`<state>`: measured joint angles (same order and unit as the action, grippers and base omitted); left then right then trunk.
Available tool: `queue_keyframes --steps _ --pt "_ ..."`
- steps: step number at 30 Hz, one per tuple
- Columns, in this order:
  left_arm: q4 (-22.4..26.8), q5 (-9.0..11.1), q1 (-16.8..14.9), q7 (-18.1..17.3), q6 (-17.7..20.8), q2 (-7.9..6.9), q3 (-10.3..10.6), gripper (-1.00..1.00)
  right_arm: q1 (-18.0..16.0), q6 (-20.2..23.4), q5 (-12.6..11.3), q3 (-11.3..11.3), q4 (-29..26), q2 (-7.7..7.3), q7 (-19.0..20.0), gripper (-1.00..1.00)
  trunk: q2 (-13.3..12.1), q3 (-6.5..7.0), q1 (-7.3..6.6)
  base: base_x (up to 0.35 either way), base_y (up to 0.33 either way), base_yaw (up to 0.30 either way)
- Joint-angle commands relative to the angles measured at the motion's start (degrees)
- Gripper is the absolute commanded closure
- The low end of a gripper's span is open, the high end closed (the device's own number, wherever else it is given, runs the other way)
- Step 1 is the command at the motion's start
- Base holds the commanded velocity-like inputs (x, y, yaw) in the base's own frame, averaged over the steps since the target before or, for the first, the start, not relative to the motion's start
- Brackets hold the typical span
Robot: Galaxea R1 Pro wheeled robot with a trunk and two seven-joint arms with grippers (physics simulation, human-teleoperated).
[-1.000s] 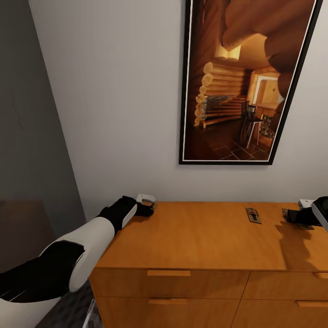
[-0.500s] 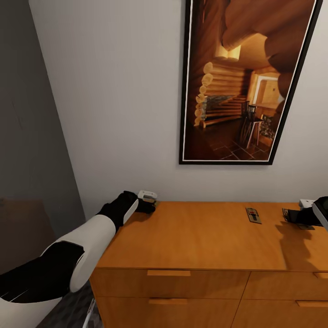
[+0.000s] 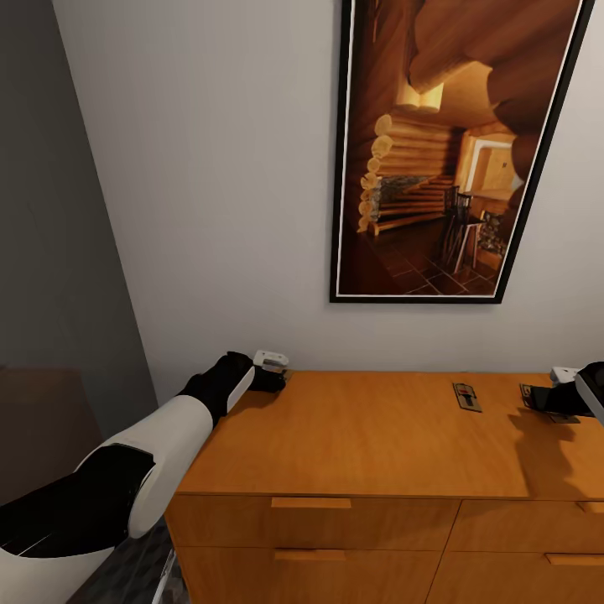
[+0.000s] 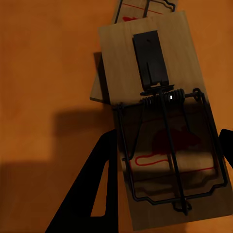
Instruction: Take the four mousetraps from the cabinet in the bathroom and place them on the bathroom floor. Make sure all four end up on the same floor surface, and ensure that at least two of them are either under or directly next to the same bathroom sink.
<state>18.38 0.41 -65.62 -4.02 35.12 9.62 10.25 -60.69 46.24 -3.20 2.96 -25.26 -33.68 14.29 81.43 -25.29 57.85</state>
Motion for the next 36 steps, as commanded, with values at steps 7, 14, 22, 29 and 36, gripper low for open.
queue_keyframes --steps 7,14,22,29,36 --pt "0.1 -0.1 0.0 0.0 0.0 -0.05 0.3 1.0 0.0 0.3 -0.4 0.3 -0.1 -0.07 0.0 1.0 0.0 -0.07 0.0 -0.053 0.0 0.0" --pt "0.1 -0.1 0.0 0.0 -0.1 -0.12 0.2 1.0 0.0 0.3 -0.4 0.3 -0.1 -0.07 0.0 1.0 0.0 -0.07 0.0 -0.276 0.0 0.0" --pt "0.1 -0.1 0.0 0.0 -0.1 -0.13 0.2 1.0 0.0 0.3 -0.4 0.3 -0.1 -0.07 0.0 1.0 0.0 -0.07 0.0 -0.329 0.0 0.0" --pt "0.2 -0.1 0.0 0.0 -0.2 -0.2 0.1 1.0 0.0 0.0 -0.4 0.3 -0.1 -0.07 0.0 1.0 0.0 -0.07 0.0 -0.132 0.0 0.0" --pt "3.3 0.1 0.0 -0.2 0.5 -0.17 0.0 1.0 0.0 -0.2 -0.3 0.4 -0.1 -0.07 0.0 1.0 0.0 -0.07 0.0 -0.015 0.0 0.0"
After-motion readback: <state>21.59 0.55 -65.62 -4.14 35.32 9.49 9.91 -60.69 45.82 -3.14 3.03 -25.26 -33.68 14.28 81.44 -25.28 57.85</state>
